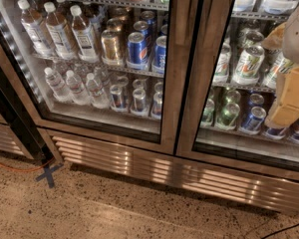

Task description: Open right fridge door

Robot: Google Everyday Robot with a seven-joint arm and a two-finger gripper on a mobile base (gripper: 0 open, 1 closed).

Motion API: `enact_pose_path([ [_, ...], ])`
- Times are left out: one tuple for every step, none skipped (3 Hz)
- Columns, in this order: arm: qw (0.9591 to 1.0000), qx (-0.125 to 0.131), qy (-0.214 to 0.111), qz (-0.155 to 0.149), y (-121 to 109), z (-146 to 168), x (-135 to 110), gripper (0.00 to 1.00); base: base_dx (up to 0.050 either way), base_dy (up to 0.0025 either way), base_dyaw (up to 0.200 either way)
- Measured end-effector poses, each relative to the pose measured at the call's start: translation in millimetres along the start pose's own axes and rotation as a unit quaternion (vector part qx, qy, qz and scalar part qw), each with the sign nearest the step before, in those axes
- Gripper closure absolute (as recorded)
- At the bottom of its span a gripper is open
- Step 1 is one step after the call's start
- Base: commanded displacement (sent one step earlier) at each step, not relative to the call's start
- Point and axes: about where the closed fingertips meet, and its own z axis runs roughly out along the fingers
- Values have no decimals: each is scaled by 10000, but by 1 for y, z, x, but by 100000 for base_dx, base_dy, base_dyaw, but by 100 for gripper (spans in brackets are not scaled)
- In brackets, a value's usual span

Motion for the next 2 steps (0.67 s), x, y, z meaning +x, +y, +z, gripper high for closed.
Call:
enact_pose_path([
  [10000, 0, 0, 0, 0, 0, 0, 0, 0, 0, 0],
  [9992, -42, -341, -195, -1, -6, -10, 0, 0, 0, 0],
])
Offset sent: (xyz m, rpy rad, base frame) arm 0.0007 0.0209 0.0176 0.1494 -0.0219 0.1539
